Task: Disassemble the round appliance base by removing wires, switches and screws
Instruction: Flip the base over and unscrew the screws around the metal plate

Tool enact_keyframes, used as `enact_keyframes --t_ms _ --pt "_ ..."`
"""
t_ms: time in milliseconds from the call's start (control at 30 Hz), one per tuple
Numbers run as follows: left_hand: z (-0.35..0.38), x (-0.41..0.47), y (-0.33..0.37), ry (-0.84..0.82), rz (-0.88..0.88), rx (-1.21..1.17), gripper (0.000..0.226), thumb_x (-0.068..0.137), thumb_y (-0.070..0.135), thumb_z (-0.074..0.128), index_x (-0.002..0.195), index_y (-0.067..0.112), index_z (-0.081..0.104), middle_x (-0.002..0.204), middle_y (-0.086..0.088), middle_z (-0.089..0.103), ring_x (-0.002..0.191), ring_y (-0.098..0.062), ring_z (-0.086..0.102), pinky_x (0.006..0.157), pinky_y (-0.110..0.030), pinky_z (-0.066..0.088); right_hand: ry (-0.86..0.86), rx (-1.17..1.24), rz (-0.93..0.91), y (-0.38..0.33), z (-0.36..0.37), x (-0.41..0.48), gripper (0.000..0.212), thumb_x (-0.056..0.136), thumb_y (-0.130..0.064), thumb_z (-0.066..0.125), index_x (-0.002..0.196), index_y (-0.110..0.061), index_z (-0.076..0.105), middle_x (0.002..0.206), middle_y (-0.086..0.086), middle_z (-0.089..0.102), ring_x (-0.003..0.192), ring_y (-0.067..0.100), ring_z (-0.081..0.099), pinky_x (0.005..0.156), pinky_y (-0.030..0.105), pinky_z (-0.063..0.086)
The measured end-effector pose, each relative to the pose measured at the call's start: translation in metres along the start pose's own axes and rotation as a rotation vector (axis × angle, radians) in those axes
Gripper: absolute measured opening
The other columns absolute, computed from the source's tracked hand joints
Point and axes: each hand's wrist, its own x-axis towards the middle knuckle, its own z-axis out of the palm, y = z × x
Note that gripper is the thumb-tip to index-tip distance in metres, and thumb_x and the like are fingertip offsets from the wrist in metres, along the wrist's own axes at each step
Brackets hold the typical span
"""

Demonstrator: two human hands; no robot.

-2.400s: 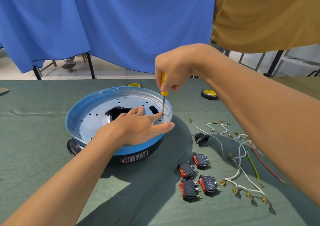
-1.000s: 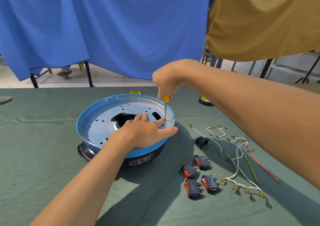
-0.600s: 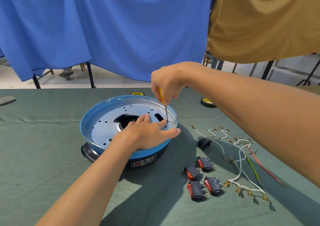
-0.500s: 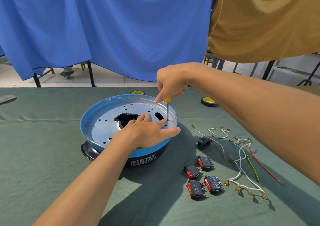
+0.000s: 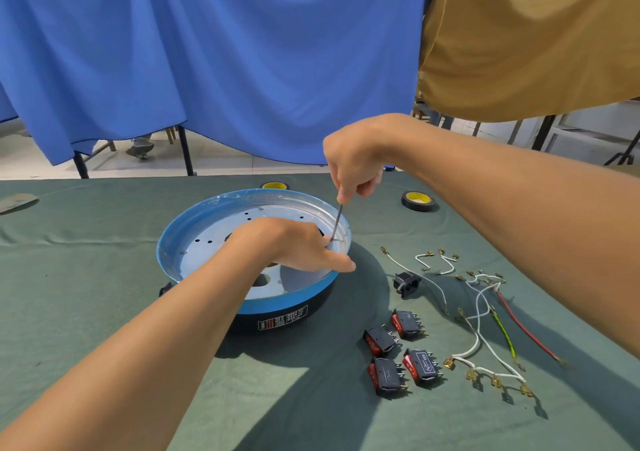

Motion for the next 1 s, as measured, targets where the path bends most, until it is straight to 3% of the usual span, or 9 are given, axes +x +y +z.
enact_keyframes --t_ms 67,167,233,333,400,533,800,933,1000 --pt "-0.004 0.002 -0.001 -0.015 -0.019 0.002 0.090 0.073 0.086 0.034 0.148 0.037 0.028 0.148 0.001 0.036 0.132 -0.029 0.035 0.094 -0.041 0.031 0.018 -0.038 -0.036 -0.001 -0.001 -0.002 0.010 0.082 -0.022 0.074 0.075 -0.016 0.069 0.048 -0.009 0.065 0.053 0.008 0.067 0.059 0.022 0.049" --pt "-0.006 0.005 -0.002 -0.034 -0.023 0.024 0.093 0.069 0.090 0.033 0.148 0.040 0.028 0.150 0.002 0.034 0.134 -0.029 0.032 0.097 -0.043 0.030 0.047 0.003 -0.112 0.003 -0.003 -0.003 0.005 0.078 -0.015 0.077 0.080 -0.020 0.075 0.055 -0.009 0.068 0.054 0.004 0.068 0.051 0.015 0.048" --pt "-0.008 0.005 -0.002 -0.058 -0.021 0.041 0.094 0.068 0.091 0.031 0.148 0.042 0.023 0.152 0.002 0.030 0.138 -0.029 0.028 0.100 -0.044 0.028 0.059 0.093 -0.143 0.005 0.001 0.000 0.004 0.077 -0.024 0.078 0.077 -0.021 0.075 0.060 -0.005 0.069 0.053 0.007 0.065 0.045 0.015 0.046" --pt "-0.011 0.005 -0.002 -0.113 -0.032 0.073 0.096 0.065 0.095 0.026 0.148 0.048 0.013 0.158 0.003 0.020 0.143 -0.030 0.019 0.108 -0.048 0.022 0.084 0.136 -0.084 0.004 0.007 0.004 0.052 0.082 -0.062 0.061 0.061 -0.013 0.063 0.052 -0.003 0.057 0.047 0.017 0.048 0.046 0.023 0.041" --pt "-0.013 0.006 -0.002 -0.128 -0.031 0.103 0.100 0.062 0.097 0.024 0.148 0.048 0.011 0.159 0.002 0.019 0.144 -0.031 0.017 0.109 -0.050 0.020 0.078 0.172 0.009 0.006 0.007 0.005 0.065 0.088 -0.065 0.045 0.054 -0.011 0.059 0.045 -0.001 0.048 0.040 0.018 0.038 0.046 0.024 0.036" --pt "-0.015 0.009 0.000 -0.116 -0.017 0.122 0.101 0.064 0.096 0.026 0.149 0.043 0.016 0.155 0.002 0.026 0.141 -0.029 0.023 0.106 -0.047 0.025 -0.006 0.135 0.063 0.008 0.004 0.004 0.041 0.089 -0.035 0.054 0.058 -0.012 0.069 0.052 0.000 0.043 0.037 0.016 0.030 0.040 0.020 0.030" --pt "-0.012 0.008 -0.002 -0.074 -0.019 0.111 0.101 0.063 0.096 0.025 0.149 0.043 0.020 0.153 0.003 0.031 0.139 -0.029 0.027 0.102 -0.045 0.026 0.032 0.146 -0.023 0.013 -0.004 0.003 0.011 0.076 -0.026 0.079 0.074 -0.017 0.073 0.053 -0.003 0.061 0.049 0.011 0.053 0.046 0.021 0.043" --pt "-0.013 0.012 -0.001 -0.075 -0.011 0.132 0.104 0.061 0.097 0.026 0.149 0.041 0.023 0.151 0.002 0.033 0.137 -0.029 0.030 0.099 -0.044 0.029 0.069 0.268 -0.089 0.016 0.002 0.003 0.008 0.074 -0.014 0.080 0.074 -0.021 0.075 0.056 -0.004 0.055 0.044 0.007 0.045 0.042 0.017 0.040" --pt "-0.012 0.015 -0.002 -0.069 -0.005 0.136 0.106 0.059 0.097 0.026 0.148 0.040 0.026 0.148 0.002 0.037 0.134 -0.028 0.032 0.094 -0.042 0.030 0.053 0.341 -0.091 0.014 0.008 0.003 0.006 0.077 -0.018 0.079 0.077 -0.014 0.074 0.061 0.001 0.053 0.050 0.013 0.042 0.043 0.019 0.037"
